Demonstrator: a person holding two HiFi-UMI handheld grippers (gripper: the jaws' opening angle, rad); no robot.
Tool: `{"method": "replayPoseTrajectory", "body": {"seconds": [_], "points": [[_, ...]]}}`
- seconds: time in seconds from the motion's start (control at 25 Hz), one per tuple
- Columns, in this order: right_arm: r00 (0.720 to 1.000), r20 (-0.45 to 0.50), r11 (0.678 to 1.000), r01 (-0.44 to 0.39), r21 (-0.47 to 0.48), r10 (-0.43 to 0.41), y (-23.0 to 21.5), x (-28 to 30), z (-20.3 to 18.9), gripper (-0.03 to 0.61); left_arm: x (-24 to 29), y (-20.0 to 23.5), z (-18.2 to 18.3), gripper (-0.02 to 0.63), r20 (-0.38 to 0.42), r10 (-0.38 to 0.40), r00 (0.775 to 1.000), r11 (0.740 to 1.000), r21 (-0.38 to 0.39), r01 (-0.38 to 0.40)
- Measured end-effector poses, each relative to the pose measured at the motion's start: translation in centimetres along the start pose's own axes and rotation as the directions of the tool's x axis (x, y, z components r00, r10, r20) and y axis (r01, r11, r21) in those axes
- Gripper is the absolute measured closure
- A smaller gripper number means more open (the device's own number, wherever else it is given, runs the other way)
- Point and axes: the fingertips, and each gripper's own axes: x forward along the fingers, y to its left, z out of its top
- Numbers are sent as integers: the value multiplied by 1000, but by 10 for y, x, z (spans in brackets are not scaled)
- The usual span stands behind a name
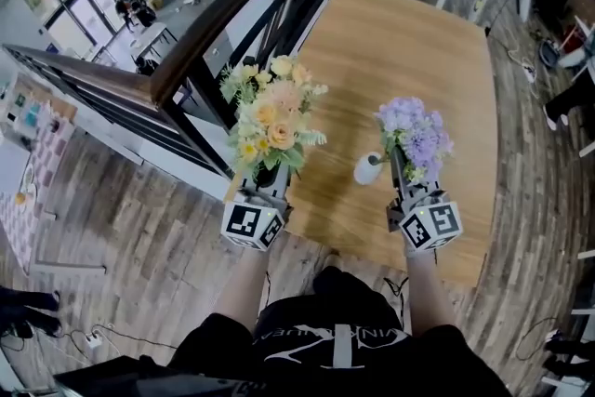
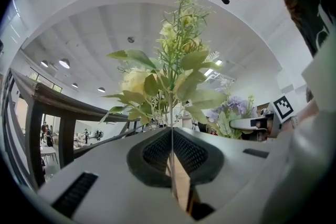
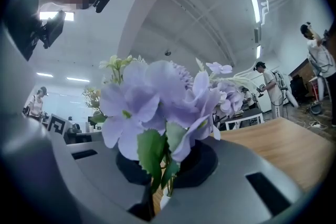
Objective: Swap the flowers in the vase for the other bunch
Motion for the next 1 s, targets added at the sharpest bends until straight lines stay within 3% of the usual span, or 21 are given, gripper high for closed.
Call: {"method": "replayPoseTrajectory", "body": {"seconds": [0.64, 1.0], "points": [[997, -54, 999, -47, 3, 47, 8, 4, -38, 531, 1, 5, -4, 600, 26, 29, 999, 1000, 9, -30], [997, -50, 998, -65, 9, 65, 9, 3, -37, 529, 0, 5, 2, 600, 29, 43, 999, 999, 10, -43]]}}
